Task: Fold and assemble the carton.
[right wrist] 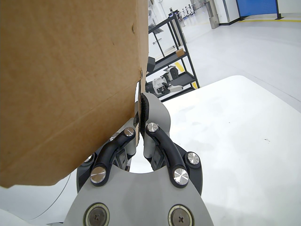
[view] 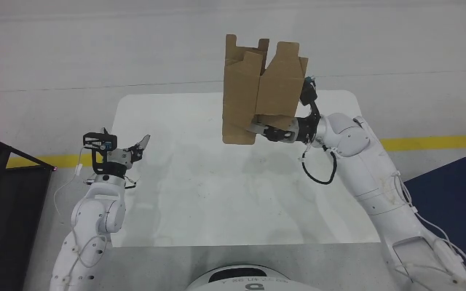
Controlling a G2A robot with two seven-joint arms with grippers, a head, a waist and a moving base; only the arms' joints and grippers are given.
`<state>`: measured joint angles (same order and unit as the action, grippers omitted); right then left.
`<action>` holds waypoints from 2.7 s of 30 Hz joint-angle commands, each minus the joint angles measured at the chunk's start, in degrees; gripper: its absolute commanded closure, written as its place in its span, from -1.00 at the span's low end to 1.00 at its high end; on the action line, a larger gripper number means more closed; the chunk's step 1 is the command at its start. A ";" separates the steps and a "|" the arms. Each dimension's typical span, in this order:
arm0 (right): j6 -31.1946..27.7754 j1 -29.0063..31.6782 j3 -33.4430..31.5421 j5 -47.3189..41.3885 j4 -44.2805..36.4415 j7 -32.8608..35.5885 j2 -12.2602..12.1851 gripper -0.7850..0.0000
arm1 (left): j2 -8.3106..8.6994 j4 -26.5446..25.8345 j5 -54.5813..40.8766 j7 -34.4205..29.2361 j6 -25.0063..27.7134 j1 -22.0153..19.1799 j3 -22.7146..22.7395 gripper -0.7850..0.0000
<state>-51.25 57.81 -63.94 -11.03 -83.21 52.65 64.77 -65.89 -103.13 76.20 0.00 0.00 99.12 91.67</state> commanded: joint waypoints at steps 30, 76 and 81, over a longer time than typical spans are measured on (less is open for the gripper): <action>39.86 -2.05 -0.72 69.91 -18.43 0.11 -1.35 1.00 | 0.02 -1.02 -13.57 -9.36 16.77 -3.26 -2.87 -1.00; 55.76 -10.85 28.26 135.44 -19.85 35.35 8.76 1.00 | -1.44 7.64 -69.24 -21.23 16.10 -23.24 -20.83 -1.00; 54.08 -10.31 29.79 139.01 -19.53 34.61 10.57 1.00 | -1.87 12.11 -79.79 -25.69 14.80 -26.23 -20.84 -1.00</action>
<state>3.35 47.45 -34.50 127.08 -102.93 87.71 75.01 -67.67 -92.00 -1.01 -24.89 15.10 73.50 70.78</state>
